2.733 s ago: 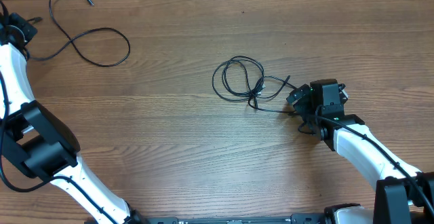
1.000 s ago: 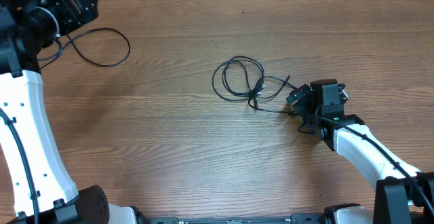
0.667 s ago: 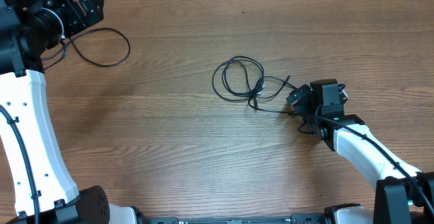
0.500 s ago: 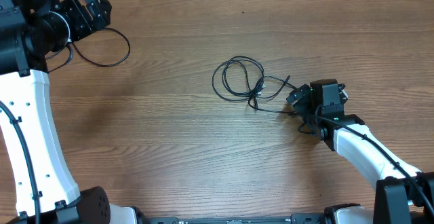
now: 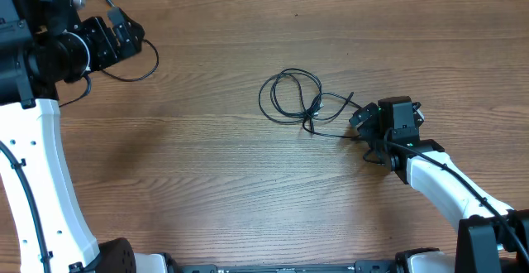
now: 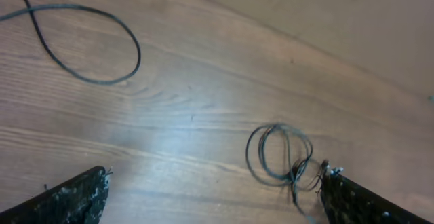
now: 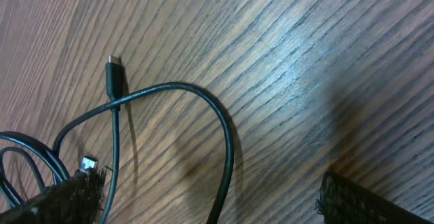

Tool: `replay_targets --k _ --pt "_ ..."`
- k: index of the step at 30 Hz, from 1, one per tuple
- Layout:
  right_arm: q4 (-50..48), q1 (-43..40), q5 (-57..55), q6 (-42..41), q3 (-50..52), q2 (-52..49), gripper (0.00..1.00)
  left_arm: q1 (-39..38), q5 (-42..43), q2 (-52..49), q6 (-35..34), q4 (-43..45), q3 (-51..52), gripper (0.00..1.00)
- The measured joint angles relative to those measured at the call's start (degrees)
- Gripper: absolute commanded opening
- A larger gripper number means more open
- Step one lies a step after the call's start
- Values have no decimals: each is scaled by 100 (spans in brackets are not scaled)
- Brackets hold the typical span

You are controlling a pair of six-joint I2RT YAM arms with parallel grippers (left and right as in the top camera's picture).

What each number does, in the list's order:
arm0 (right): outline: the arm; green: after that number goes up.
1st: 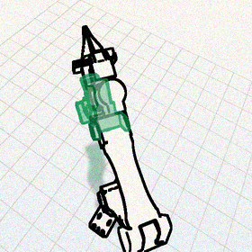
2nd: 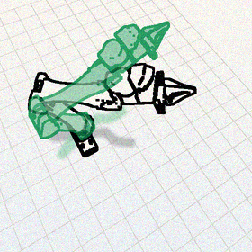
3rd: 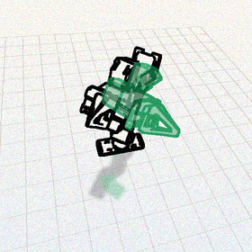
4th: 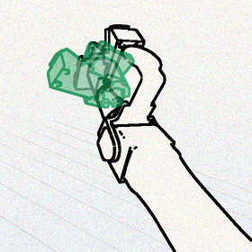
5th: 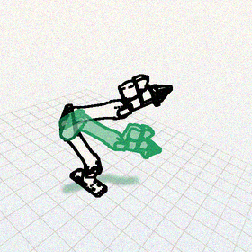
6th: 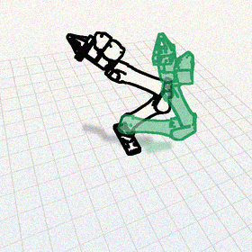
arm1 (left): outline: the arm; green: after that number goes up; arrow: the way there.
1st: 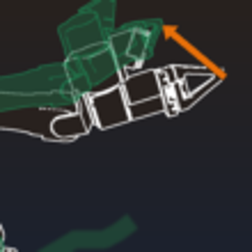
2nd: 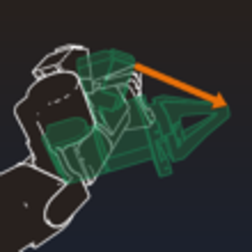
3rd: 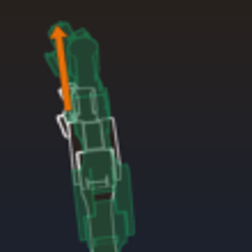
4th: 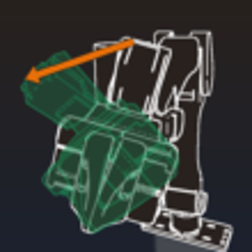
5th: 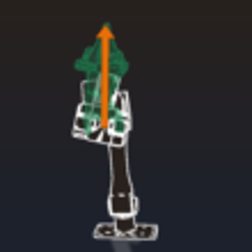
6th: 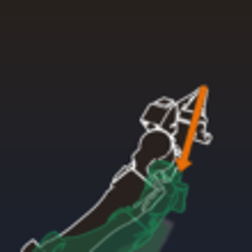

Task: Untangle cables

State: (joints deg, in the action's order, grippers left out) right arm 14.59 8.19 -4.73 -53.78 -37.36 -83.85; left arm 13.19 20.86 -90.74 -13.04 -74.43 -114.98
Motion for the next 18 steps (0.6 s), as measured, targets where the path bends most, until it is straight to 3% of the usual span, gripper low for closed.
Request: replay_targets --k 18 --pt "0 0 -2 0 0 0 100 0 -9 1086 420 -452 0 99"
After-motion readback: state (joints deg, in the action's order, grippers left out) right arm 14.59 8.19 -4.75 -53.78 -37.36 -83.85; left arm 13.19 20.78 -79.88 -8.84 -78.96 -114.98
